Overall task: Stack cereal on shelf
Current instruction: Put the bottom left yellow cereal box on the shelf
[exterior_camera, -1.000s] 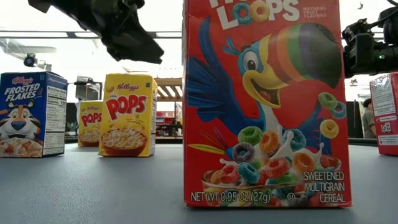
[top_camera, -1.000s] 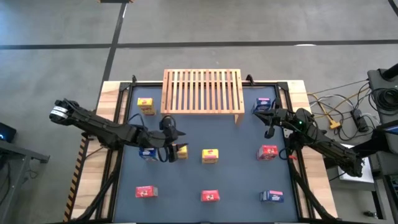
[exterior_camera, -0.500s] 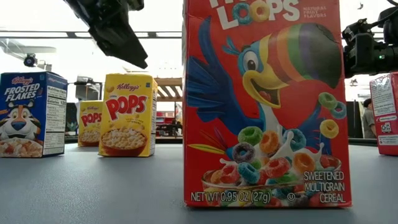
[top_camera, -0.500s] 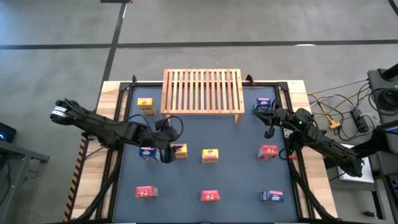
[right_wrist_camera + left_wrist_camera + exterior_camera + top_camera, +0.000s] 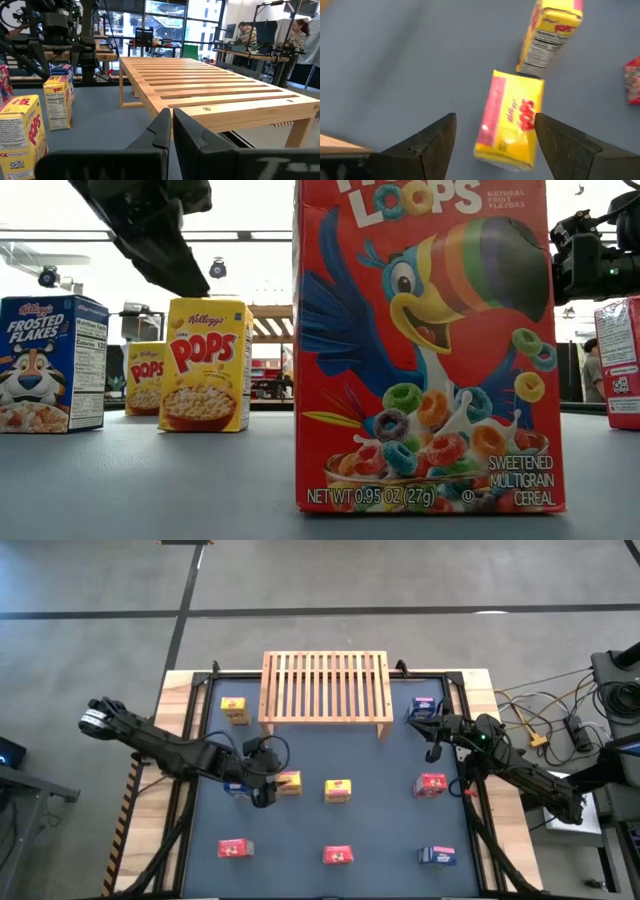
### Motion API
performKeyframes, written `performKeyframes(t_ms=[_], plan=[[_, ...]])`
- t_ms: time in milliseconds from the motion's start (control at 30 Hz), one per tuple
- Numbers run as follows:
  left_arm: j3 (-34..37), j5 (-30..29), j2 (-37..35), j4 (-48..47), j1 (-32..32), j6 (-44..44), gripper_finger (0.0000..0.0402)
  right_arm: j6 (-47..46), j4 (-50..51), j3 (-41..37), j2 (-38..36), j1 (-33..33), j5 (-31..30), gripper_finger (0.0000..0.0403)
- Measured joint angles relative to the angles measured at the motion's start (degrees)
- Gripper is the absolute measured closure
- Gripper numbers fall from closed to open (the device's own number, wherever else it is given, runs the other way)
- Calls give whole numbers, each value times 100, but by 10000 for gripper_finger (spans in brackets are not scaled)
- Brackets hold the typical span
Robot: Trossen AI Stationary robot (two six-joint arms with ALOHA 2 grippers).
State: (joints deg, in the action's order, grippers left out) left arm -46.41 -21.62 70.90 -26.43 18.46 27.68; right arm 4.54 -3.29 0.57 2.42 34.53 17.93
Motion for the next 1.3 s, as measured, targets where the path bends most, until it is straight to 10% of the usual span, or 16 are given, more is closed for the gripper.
performKeyframes(t_ms=[800,1300], plan=[[1423,-185,-548,1576,266,315,152,0,0,1,2,0,-2,394],[1391,-182,-541,1780,266,-55,246,0,0,-1,2,1,0,394]])
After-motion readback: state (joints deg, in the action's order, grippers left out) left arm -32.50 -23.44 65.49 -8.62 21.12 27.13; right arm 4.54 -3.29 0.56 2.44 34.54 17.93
